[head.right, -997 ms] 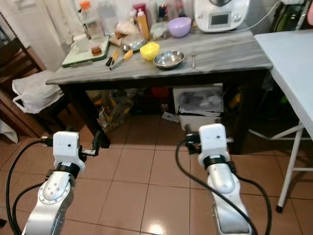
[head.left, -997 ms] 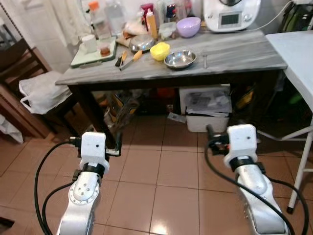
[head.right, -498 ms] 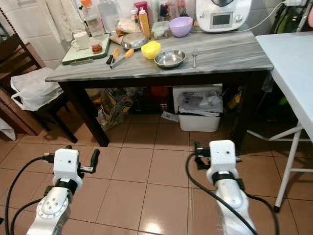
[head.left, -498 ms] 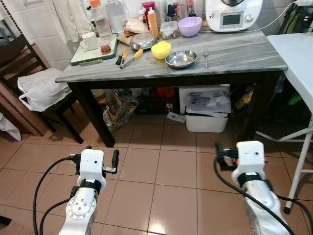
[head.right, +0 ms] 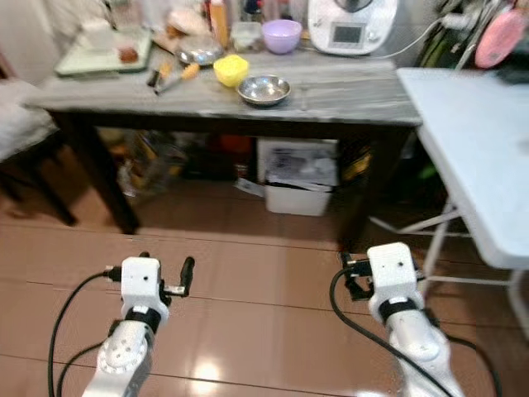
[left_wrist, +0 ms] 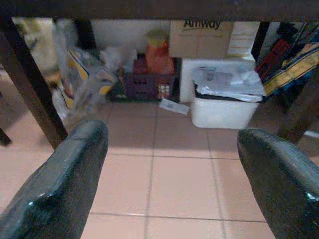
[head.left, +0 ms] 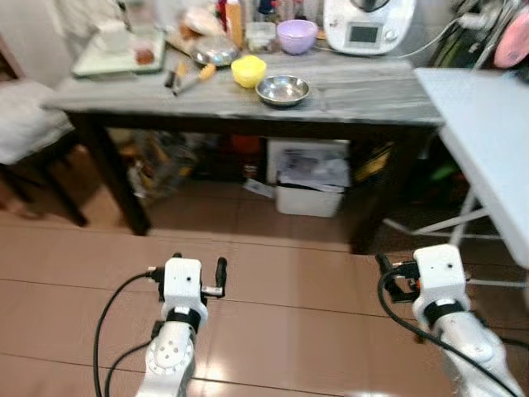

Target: Setting the table

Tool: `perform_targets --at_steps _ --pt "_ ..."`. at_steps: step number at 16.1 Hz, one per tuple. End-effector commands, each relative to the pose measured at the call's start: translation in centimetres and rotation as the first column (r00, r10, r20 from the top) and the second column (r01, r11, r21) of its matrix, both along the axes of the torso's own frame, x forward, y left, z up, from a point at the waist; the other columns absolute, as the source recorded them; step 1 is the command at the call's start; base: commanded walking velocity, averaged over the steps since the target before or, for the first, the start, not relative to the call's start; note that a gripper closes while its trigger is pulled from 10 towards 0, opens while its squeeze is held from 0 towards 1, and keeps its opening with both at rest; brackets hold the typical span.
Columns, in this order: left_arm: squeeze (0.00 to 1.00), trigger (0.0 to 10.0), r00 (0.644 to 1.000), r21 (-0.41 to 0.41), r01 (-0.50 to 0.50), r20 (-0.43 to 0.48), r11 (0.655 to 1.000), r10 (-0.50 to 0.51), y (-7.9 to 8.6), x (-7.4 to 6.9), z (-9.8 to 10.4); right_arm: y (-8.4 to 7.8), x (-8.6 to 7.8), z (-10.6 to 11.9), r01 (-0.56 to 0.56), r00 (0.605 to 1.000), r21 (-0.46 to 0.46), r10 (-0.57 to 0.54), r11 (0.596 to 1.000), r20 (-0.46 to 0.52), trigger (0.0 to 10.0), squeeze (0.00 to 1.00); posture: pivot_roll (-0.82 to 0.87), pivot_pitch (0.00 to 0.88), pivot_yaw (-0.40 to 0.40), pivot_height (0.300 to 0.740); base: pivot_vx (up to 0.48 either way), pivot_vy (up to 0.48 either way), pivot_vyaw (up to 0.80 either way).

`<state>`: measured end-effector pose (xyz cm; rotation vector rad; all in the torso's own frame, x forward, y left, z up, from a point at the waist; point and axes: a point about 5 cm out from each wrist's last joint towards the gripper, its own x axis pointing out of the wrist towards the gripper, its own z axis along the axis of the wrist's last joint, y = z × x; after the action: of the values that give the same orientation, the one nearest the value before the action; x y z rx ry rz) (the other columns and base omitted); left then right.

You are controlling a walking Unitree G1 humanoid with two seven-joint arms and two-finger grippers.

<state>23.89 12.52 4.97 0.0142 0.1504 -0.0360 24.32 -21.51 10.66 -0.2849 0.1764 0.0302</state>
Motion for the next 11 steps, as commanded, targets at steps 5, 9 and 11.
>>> perform_targets --at_steps 5,9,11 --pt "0.0 10.0 0.998 0.021 -0.07 0.004 0.997 0.07 1.3 -1.2 -0.1 2.2 1.9 0.2 -0.069 0.997 0.038 0.068 0.997 0.029 10.0 0.0 -0.31 0.075 -0.021 0.74 0.0 0.0 0.0" --pt "0.0 10.0 0.984 0.087 -0.174 0.037 0.981 0.171 3.6 -1.8 0.1 4.7 2.8 -1.2 -0.131 0.991 0.095 0.131 0.987 0.002 10.0 0.0 -0.19 0.024 -0.043 0.74 0.0 0.0 0.0" --pt "0.0 10.0 0.974 0.065 -0.22 0.066 0.973 0.215 5.2 -2.3 1.1 5.1 3.1 -1.0 -0.167 0.986 0.067 0.165 0.984 0.026 10.0 0.0 -0.19 0.03 -0.027 0.74 0.0 0.0 0.0"
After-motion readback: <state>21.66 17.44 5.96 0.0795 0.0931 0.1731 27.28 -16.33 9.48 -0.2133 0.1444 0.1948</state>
